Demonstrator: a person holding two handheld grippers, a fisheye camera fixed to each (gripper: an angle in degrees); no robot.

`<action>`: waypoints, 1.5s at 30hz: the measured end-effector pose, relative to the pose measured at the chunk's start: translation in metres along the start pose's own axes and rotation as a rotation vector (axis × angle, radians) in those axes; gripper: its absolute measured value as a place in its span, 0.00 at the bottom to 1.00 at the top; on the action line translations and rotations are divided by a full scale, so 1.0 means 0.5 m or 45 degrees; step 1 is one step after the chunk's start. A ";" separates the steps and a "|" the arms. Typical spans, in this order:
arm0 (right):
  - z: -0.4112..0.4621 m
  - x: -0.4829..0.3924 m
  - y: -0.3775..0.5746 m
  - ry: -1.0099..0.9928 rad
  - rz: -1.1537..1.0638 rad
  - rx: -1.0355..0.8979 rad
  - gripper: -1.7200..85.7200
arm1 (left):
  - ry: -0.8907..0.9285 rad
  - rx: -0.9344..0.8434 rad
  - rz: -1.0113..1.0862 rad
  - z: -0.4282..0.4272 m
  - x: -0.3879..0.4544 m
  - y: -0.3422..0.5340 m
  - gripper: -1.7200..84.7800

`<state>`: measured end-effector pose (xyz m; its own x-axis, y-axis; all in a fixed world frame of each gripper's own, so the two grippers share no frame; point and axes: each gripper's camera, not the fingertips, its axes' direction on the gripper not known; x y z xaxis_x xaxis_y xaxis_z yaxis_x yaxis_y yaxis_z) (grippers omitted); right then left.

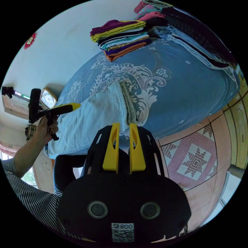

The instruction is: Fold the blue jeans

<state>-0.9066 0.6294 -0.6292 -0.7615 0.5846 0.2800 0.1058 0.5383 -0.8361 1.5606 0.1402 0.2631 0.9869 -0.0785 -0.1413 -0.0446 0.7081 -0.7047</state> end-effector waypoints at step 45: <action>0.143 0.554 0.180 -0.175 0.034 0.023 0.12 | -0.087 -0.314 0.255 -0.615 0.544 -0.835 0.13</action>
<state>-1.1538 0.7965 -0.6606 -0.8390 0.5094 0.1911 0.1170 0.5120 -0.8510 1.7998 -0.3922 0.3051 0.9623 0.0985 -0.2535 -0.2674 0.5123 -0.8161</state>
